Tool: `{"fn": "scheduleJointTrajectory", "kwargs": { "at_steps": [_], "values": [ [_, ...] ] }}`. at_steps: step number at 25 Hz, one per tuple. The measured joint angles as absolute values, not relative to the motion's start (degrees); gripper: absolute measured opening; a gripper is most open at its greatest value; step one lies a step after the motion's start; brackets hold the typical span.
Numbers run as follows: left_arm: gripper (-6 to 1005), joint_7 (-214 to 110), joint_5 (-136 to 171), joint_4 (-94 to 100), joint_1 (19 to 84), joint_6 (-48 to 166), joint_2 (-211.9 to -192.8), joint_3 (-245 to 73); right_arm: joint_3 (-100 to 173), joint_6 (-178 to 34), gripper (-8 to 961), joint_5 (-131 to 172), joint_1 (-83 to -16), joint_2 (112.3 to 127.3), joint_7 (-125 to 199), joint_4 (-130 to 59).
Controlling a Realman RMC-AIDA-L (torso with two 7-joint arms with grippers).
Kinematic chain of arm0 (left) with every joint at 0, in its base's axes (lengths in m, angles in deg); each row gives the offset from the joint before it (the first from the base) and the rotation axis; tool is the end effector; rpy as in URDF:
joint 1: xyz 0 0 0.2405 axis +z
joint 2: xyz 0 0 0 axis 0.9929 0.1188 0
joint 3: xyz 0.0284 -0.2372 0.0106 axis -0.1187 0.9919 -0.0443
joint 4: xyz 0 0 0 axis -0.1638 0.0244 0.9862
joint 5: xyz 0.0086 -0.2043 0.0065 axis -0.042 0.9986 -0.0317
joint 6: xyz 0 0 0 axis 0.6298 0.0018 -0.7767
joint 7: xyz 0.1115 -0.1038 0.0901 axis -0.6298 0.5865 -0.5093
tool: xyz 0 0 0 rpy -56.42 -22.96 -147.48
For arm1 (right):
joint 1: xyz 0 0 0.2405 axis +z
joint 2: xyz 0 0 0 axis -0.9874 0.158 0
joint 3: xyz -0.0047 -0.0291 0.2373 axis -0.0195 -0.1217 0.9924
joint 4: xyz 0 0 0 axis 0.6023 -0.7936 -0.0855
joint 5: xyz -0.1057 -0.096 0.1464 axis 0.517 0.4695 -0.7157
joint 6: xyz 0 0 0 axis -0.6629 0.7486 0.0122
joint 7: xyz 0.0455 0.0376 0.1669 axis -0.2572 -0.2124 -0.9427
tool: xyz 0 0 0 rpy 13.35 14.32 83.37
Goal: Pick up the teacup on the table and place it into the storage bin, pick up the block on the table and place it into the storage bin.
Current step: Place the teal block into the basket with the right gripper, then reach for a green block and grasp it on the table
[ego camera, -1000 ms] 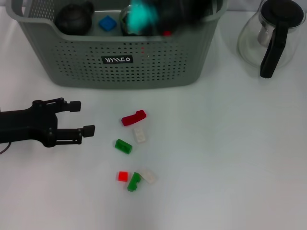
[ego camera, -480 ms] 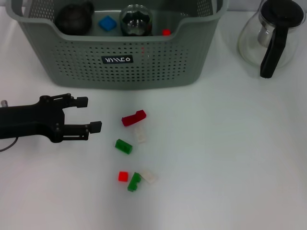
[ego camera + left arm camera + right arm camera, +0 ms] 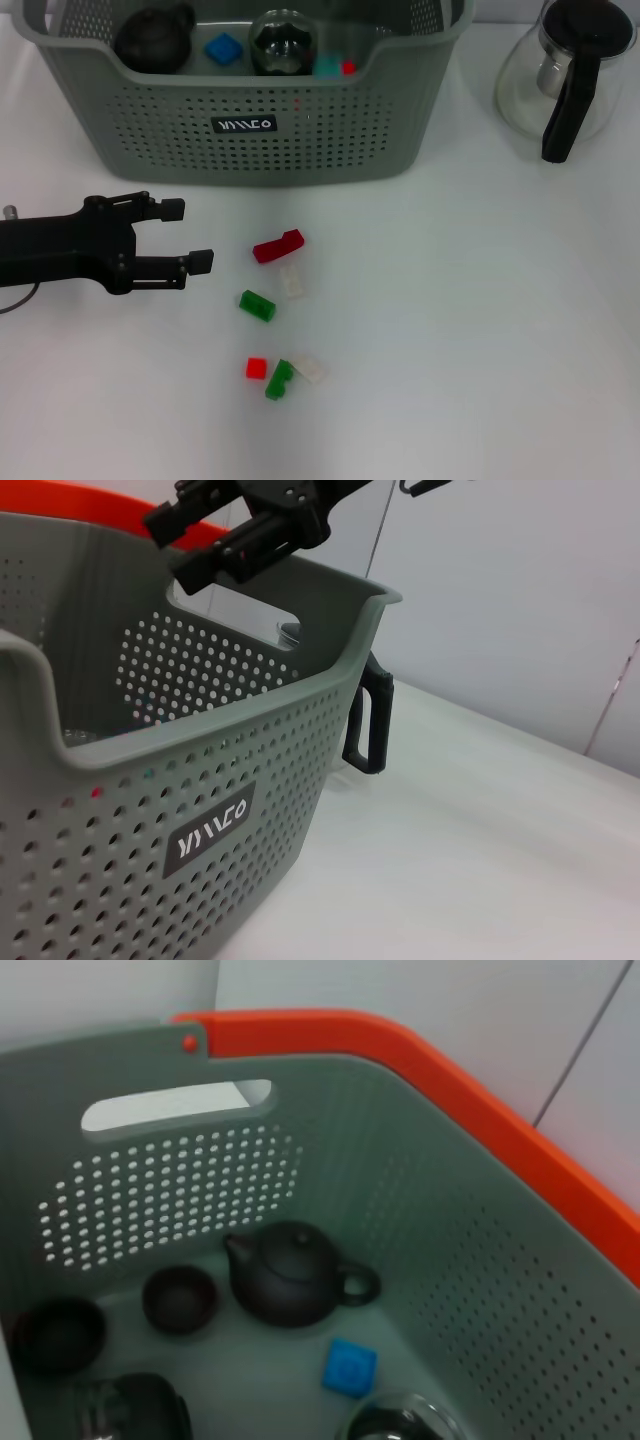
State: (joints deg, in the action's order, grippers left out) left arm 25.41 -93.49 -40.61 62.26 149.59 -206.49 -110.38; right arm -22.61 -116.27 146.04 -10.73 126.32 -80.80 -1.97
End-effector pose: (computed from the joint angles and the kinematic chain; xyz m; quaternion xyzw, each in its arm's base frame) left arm -0.2881 0.2776 0.0119 -0.9307 -0.2550 -0.2141 0.1515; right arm 0.0349 0.4787 -0.0666 -0.9618 0.0878 -0.0172 0.2586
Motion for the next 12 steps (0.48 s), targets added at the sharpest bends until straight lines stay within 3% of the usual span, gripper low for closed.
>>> {"fn": "scheduleJointTrajectory", "kwargs": {
  "at_steps": [2,7,12],
  "values": [
    [869,25.61,-93.49,-40.61,62.26,149.60,-206.53,-110.34,-22.76,-116.63,656,146.17,-12.04,126.55,-80.89,0.50],
    [869,25.93,-93.41,-40.62,62.26,149.97,-206.37,-110.33,-22.76,-122.33,860,144.63,-17.08,127.31,-81.02,13.74],
    [869,26.63,-93.35,-40.98,62.10,150.31,-206.17,-110.40,-21.99,-135.22,898,133.38,-25.59,126.71,-80.62,30.52]
  ]
}}
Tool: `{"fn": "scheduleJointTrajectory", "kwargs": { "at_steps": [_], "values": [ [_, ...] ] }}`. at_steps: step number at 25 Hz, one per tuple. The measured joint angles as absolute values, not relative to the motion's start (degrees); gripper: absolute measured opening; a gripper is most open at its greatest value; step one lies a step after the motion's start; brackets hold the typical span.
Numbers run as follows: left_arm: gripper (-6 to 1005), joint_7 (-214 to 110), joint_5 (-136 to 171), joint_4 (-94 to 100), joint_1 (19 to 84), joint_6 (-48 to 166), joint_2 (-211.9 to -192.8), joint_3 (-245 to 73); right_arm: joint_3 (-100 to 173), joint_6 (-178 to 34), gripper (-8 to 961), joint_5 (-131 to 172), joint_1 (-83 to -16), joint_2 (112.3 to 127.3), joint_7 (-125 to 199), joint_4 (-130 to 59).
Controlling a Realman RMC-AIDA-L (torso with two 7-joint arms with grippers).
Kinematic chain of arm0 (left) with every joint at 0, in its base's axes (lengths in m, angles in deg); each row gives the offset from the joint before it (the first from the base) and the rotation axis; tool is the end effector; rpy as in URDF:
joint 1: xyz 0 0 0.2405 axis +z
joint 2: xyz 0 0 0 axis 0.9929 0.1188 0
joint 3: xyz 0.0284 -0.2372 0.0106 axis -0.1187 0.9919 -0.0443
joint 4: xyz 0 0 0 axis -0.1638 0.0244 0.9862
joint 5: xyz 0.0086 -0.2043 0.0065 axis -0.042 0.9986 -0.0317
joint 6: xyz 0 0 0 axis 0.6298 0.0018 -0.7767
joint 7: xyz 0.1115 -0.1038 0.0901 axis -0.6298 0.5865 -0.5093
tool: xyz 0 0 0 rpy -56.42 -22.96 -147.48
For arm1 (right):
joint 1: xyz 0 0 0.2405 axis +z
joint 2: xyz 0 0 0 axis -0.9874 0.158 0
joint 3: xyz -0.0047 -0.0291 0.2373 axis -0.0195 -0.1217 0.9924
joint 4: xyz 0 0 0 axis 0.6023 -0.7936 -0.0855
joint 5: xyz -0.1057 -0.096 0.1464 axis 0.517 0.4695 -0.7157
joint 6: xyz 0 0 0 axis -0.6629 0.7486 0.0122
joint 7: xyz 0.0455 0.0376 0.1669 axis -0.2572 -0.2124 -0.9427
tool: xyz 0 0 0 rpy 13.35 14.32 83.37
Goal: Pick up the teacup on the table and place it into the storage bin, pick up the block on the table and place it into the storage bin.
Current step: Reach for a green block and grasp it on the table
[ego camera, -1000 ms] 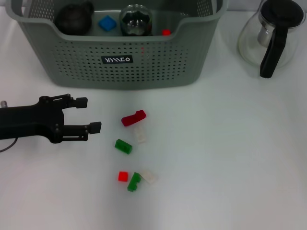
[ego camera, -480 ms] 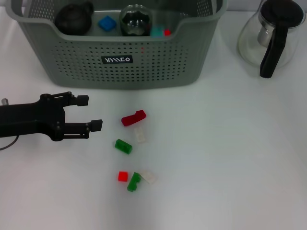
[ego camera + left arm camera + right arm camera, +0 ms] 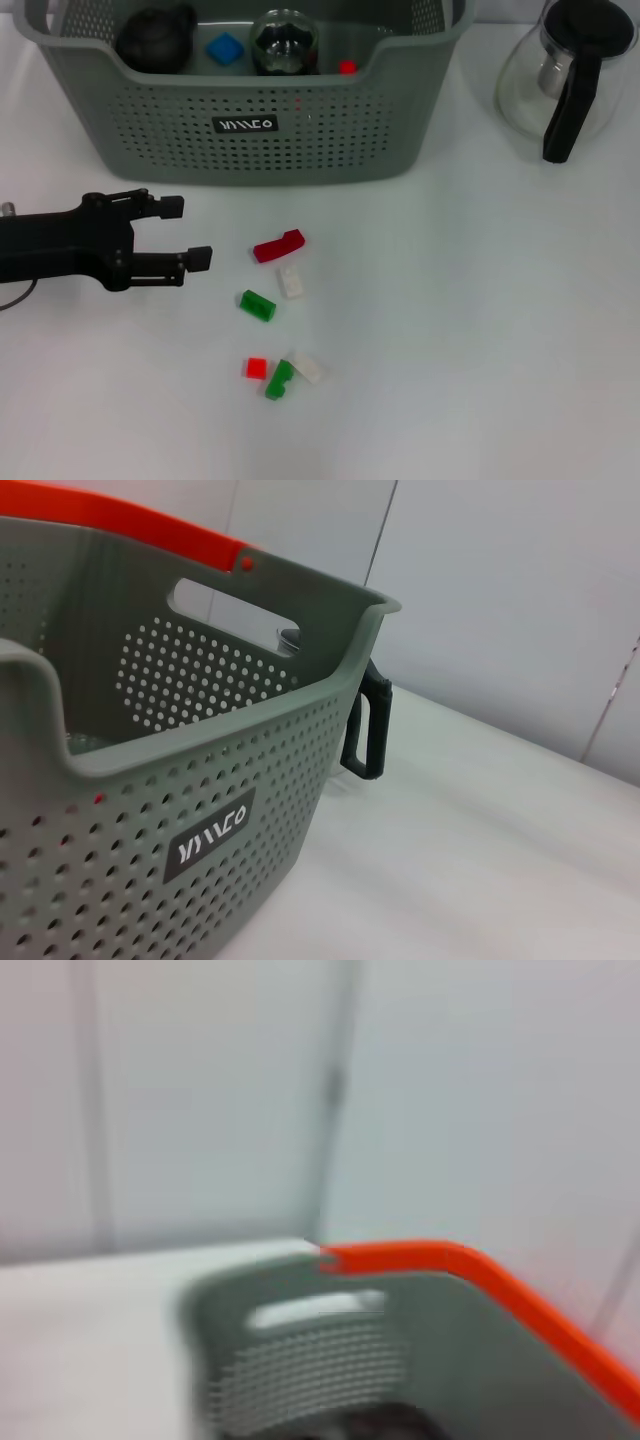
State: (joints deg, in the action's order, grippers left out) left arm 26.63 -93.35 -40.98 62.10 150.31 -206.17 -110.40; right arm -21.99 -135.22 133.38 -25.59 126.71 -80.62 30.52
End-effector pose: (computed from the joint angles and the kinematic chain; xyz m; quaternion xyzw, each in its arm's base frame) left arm -0.2866 0.2781 0.0151 -0.9298 -0.2591 -0.2159 0.1475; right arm -0.0010 0.4289 -0.0020 -0.9699 0.0445 0.1059 0.2147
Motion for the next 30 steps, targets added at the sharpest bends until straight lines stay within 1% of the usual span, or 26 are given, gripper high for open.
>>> {"fn": "scheduleJointTrajectory", "kwargs": {
  "at_steps": [2,4,8,13,17,22,23,24,27,30],
  "values": [
    [869,26.65,-93.44,-40.99,62.02,150.33,-206.13,-110.52,-21.91,-141.13,913,127.32,-30.18,126.31,-79.86,35.90],
    [869,26.65,-93.50,-41.03,61.93,150.46,-205.98,-110.93,-21.85,-147.62,929,121.41,-35.38,126.25,-78.78,40.90],
    [869,26.70,-93.56,-41.28,61.49,151.91,-205.72,-113.25,-22.50,-156.08,942,115.43,-44.63,127.17,-76.85,45.31],
    [869,28.79,-93.96,-44.86,61.15,151.72,-206.70,-117.27,-23.50,-161.28,938,115.52,-51.31,127.17,-72.57,44.04],
    [869,34.18,-96.51,-50.79,59.73,151.68,-207.87,-121.29,-21.91,-163.02,938,118.79,-52.87,127.06,-70.29,42.47],
    [869,41.88,-103.78,-60.19,56.87,151.56,-211.19,-124.84,-19.35,-162.87,938,121.59,-51.61,127.04,-69.23,38.96],
    [869,43.56,-105.23,-61.67,56.21,151.70,-211.57,-126.14,-19.27,-162.65,938,121.95,-51.36,127.04,-68.86,38.55],
    [869,44.83,-106.14,-62.66,55.67,151.82,-211.79,-127.27,-19.22,-162.32,938,122.39,-51.07,127.04,-68.55,38.21],
    [869,50.55,-108.06,-64.76,54.47,151.85,-211.54,-134.08,-19.08,-161.36,938,123.81,-50.56,127.02,-68.13,37.82],
    [869,54.07,-111.08,-66.44,53.60,151.44,-211.71,-138.90,-19.08,-159.99,938,125.24,-50.17,127.11,-68.05,37.75]
  ]
}}
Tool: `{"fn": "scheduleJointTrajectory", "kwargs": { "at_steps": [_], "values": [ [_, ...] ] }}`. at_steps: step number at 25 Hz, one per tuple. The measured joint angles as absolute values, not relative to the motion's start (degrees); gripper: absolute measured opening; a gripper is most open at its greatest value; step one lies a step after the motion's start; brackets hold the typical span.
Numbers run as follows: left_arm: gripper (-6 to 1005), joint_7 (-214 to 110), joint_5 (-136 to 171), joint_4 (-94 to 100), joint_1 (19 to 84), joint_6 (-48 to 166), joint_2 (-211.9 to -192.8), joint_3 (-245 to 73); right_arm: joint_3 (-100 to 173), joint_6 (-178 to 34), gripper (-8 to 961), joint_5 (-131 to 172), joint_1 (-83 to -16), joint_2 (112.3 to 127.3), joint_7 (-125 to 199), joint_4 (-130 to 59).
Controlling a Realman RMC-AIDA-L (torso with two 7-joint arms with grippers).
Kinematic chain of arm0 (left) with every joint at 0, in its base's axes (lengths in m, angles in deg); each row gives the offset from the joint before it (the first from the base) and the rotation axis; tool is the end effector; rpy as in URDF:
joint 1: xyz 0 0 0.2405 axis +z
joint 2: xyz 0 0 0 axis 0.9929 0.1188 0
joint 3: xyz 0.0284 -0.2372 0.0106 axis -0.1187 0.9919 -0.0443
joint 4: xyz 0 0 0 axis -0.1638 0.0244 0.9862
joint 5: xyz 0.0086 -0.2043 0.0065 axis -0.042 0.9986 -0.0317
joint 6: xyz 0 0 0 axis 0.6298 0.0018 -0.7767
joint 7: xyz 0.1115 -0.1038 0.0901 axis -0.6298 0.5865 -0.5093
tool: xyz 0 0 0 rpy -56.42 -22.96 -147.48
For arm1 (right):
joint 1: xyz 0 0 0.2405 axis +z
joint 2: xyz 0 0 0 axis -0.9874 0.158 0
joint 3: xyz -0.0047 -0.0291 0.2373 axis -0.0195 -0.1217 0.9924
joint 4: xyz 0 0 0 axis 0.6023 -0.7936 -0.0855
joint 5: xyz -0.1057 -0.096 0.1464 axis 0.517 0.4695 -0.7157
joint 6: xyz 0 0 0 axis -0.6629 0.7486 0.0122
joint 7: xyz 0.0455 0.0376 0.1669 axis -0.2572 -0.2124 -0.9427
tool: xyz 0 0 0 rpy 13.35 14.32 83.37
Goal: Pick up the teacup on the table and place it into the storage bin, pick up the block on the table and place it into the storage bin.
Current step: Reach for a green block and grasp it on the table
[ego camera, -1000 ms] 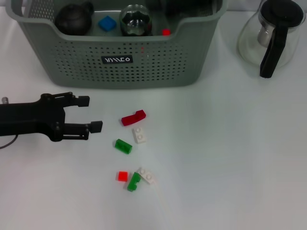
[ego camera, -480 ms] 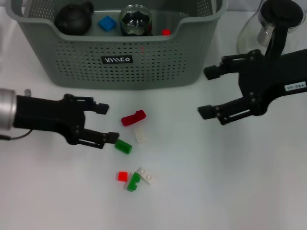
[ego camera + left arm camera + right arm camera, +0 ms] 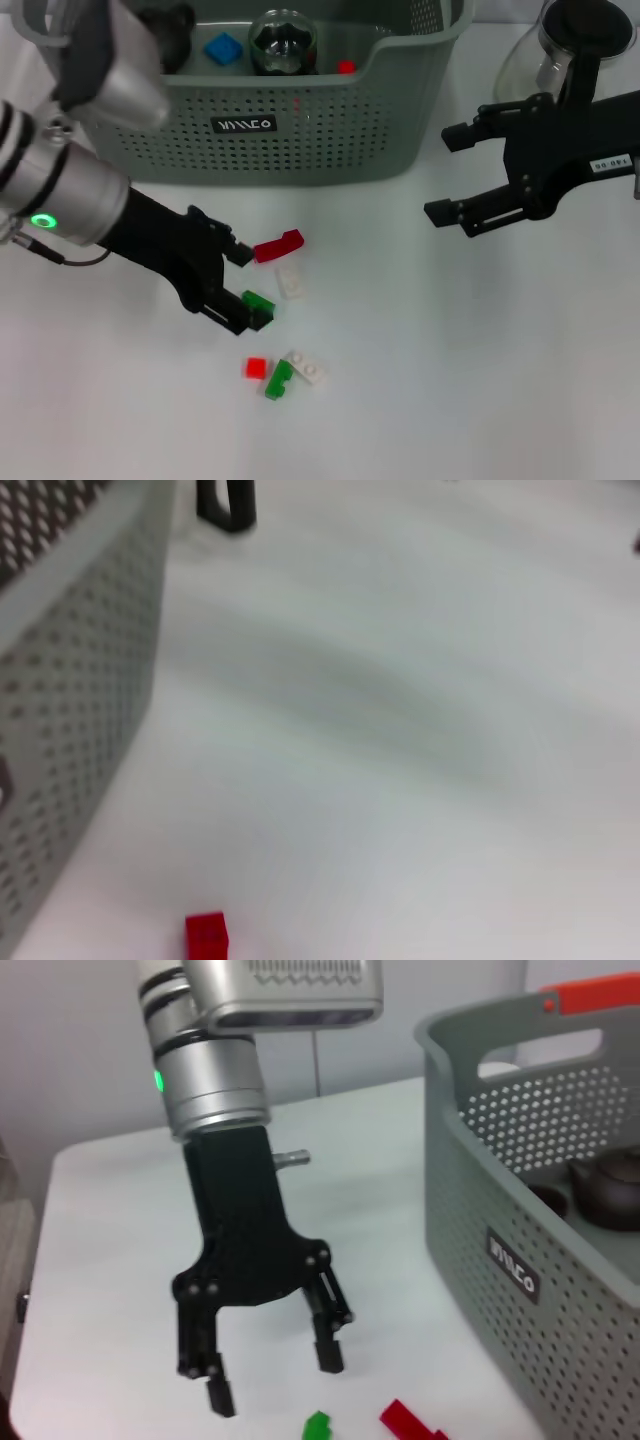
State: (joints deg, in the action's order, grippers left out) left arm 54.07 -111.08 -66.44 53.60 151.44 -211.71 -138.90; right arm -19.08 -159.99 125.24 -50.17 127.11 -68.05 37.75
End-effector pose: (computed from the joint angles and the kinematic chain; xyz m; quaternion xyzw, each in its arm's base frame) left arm -0.2105 0.3027 -0.0228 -0.9782 -0.1977 0.0556 0.0307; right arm 0.1355 0.3282 0.0023 -0.9894 0.1018 0.0799 0.0662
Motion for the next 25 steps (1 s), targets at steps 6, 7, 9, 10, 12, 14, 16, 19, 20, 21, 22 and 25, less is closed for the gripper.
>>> {"fn": "scheduleJointTrajectory", "kwargs": {
  "at_steps": [6,7,9,10,12,14,16,19,20,21,22,25],
  "values": [
    [869,57.62,-113.20,-67.36,52.54,149.86,-211.69,-144.43,-19.05,-158.59,938,125.66,-49.53,127.09,-67.91,36.49],
    [869,57.64,-113.39,-67.26,52.50,149.47,-211.70,-144.55,-19.04,-158.53,938,125.66,-49.45,127.06,-67.82,36.27],
    [869,57.67,-114.02,-66.85,52.42,148.89,-211.75,-144.74,-19.03,-158.41,938,125.66,-49.32,127.00,-67.68,35.95],
    [869,57.71,-114.25,-66.65,52.40,148.77,-211.77,-144.83,-19.02,-158.25,938,125.66,-49.27,126.99,-67.66,35.85],
    [869,57.87,-114.33,-66.59,52.40,148.77,-211.77,-144.86,-19.00,-158.08,938,125.66,-49.23,126.98,-67.64,35.81],
    [869,58.32,-114.41,-66.56,52.44,148.80,-211.78,-144.98,-18.99,-157.93,938,125.66,-49.14,126.94,-67.60,35.79],
    [869,58.57,-114.43,-66.56,52.43,148.73,-211.82,-145.51,-19.00,-157.87,938,125.66,-48.89,126.90,-67.59,35.75],
    [868,59.81,-114.98,-66.29,52.38,147.36,-211.85,-147.49,-18.99,-157.50,938,125.65,-48.71,126.83,-67.58,35.72],
    [868,60.27,-115.39,-66.18,52.38,146.64,-211.85,-148.20,-18.99,-157.18,938,125.71,-48.67,126.79,-67.57,35.68],
    [868,60.61,-115.84,-66.09,52.42,145.91,-211.85,-148.82,-18.99,-157.18,938,125.71,-48.67,126.79,-67.57,35.68],
    [868,61.01,-116.25,-65.93,52.46,145.16,-211.85,-149.48,-18.99,-157.06,938,125.75,-48.65,126.80,-67.57,35.66],
    [868,63.15,-116.90,-65.35,52.49,143.11,-211.89,-151.22,-18.99,-156.68,938,125.87,-48.61,126.83,-67.56,35.65]
  ]
}}
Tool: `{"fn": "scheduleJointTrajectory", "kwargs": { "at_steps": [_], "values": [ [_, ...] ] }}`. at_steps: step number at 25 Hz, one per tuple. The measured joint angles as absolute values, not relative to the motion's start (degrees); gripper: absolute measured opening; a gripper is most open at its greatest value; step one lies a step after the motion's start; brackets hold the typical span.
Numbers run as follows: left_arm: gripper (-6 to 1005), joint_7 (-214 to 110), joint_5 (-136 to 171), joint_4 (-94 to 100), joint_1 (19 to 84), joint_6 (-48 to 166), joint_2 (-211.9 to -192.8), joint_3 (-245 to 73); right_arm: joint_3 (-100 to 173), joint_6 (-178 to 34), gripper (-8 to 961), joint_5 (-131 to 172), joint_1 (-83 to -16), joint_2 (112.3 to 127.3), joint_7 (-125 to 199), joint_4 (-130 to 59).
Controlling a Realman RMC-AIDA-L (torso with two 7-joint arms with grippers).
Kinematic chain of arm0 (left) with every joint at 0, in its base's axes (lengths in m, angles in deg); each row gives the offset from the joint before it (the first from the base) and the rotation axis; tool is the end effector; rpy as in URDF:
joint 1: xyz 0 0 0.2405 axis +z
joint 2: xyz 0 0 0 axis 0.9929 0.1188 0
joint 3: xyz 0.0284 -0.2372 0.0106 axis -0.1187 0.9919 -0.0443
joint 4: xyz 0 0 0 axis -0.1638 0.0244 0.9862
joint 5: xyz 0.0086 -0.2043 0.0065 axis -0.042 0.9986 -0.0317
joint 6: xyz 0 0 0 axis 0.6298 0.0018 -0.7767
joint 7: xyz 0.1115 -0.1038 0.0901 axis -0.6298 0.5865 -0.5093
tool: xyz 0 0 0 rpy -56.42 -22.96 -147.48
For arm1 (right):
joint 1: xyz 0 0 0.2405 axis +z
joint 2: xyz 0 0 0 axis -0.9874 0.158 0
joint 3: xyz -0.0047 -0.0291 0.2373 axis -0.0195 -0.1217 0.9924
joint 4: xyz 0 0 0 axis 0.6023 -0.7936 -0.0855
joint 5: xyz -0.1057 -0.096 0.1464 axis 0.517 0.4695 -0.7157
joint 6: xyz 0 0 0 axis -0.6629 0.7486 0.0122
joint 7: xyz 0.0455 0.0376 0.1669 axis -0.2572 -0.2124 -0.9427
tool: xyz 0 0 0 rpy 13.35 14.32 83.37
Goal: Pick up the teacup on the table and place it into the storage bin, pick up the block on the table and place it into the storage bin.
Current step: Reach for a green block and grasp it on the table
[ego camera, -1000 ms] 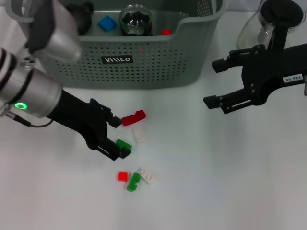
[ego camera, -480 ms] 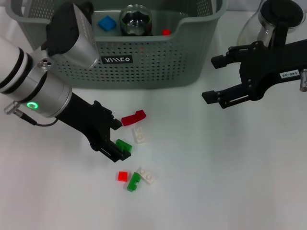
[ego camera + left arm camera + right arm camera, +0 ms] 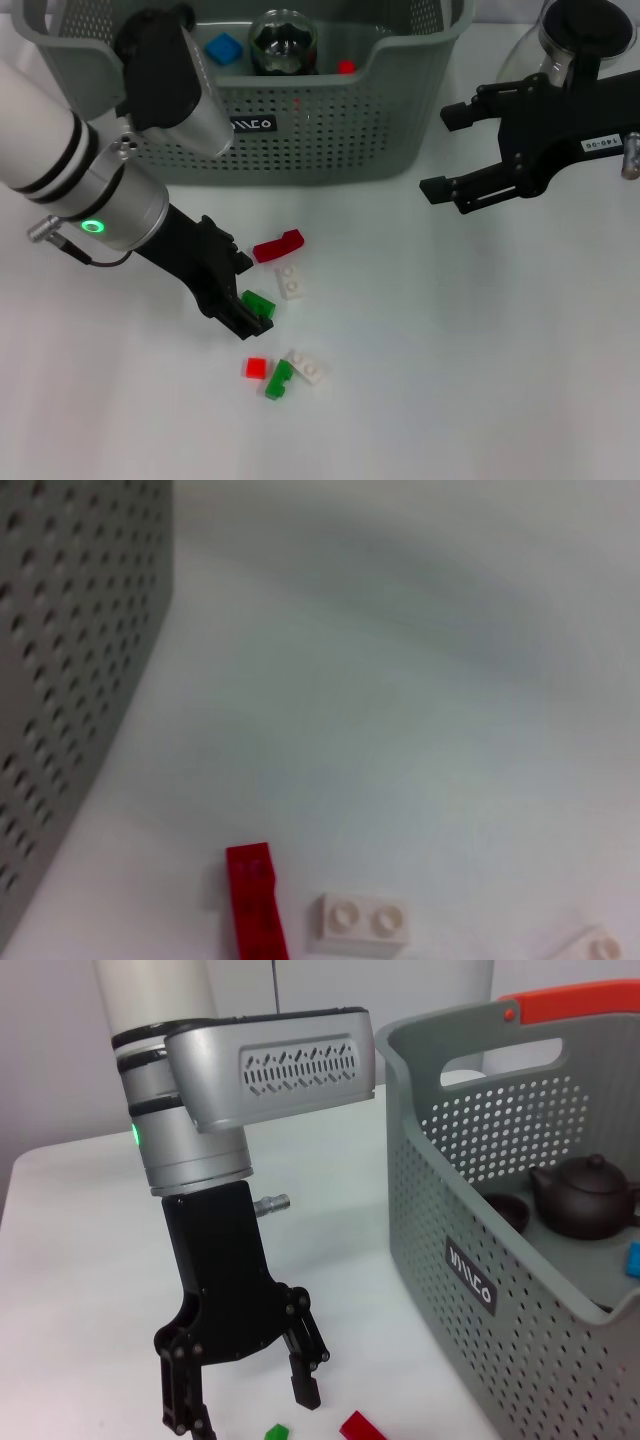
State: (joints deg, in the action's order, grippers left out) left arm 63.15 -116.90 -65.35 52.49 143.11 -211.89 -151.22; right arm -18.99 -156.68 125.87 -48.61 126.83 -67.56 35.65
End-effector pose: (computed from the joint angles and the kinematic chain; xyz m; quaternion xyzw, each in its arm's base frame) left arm -0.2121 0.3120 -0.0501 -0.9675 -0.2005 0.1452 0.0519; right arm 0.1342 0.3414 0.0007 -0.9878 0.1018 0.0803 0.0863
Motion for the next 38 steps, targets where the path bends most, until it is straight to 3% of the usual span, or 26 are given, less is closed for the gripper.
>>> {"fn": "scheduleJointTrajectory", "kwargs": {
  "at_steps": [23,29,38],
  "values": [
    [868,89.17,-119.81,-65.34,50.29,139.33,-211.92,-160.48,-19.29,-155.12,938,127.15,-48.48,126.73,-67.38,34.94],
    [868,91.48,-120.44,-65.24,50.50,138.89,-211.91,-160.91,-19.22,-157.08,938,127.21,-48.74,126.34,-65.71,34.57],
    [868,96.84,-121.97,-65.15,50.29,138.91,-211.91,-161.69,-19.00,-161.08,938,127.33,-47.80,124.57,-64.35,30.71]
  ]
}}
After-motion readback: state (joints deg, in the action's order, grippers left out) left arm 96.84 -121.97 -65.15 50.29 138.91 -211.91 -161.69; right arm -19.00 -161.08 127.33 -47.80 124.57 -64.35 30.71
